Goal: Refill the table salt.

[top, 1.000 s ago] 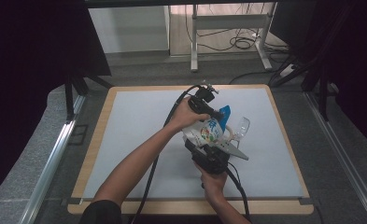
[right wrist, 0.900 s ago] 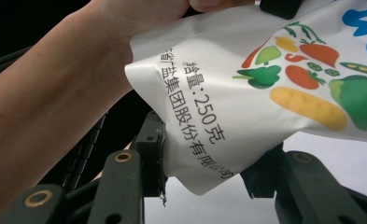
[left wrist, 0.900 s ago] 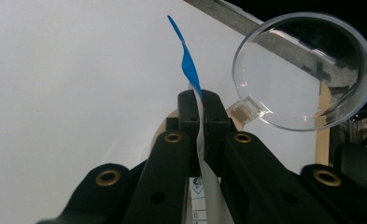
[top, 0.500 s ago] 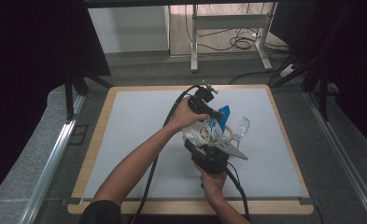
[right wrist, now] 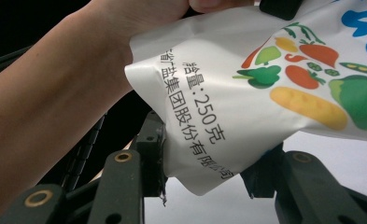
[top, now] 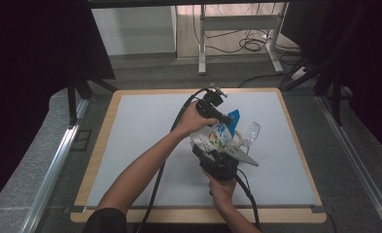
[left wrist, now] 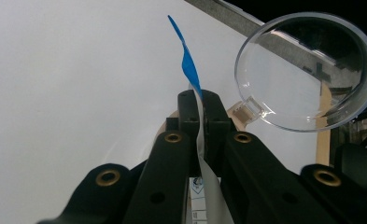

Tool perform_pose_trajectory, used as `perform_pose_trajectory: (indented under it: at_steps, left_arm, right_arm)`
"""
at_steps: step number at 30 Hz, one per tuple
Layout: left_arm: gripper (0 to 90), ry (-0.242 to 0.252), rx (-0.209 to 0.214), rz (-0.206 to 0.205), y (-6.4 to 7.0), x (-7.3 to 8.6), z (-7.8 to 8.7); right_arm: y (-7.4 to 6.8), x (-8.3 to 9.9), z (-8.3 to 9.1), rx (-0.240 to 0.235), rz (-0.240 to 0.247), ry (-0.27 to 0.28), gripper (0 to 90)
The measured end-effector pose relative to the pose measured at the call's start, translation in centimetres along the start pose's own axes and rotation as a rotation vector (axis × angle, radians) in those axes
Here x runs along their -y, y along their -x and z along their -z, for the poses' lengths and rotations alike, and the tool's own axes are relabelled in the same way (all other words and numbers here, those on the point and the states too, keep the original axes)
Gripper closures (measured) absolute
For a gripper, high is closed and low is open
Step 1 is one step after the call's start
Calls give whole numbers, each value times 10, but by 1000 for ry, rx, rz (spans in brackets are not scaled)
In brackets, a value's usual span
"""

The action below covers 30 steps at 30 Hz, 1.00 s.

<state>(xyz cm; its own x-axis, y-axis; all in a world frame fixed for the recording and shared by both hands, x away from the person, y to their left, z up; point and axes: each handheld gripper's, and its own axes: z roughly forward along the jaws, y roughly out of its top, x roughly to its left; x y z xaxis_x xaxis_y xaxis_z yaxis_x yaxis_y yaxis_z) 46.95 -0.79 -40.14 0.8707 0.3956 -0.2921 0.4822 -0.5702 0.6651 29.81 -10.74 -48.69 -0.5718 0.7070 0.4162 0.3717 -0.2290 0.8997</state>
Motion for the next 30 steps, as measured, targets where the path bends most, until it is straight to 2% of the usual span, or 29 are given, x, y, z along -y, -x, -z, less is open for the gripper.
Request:
perform_pose_trajectory:
  at_steps: [12, 30]
  left_arm:
    - [895, -3, 0, -2, 1, -2, 0]
    - [895, 1, -1, -2, 1, -1, 1]
  right_arm:
    - [0, -1, 1, 0, -10, 5, 582]
    - [0, -1, 0, -2, 2, 6, 583]
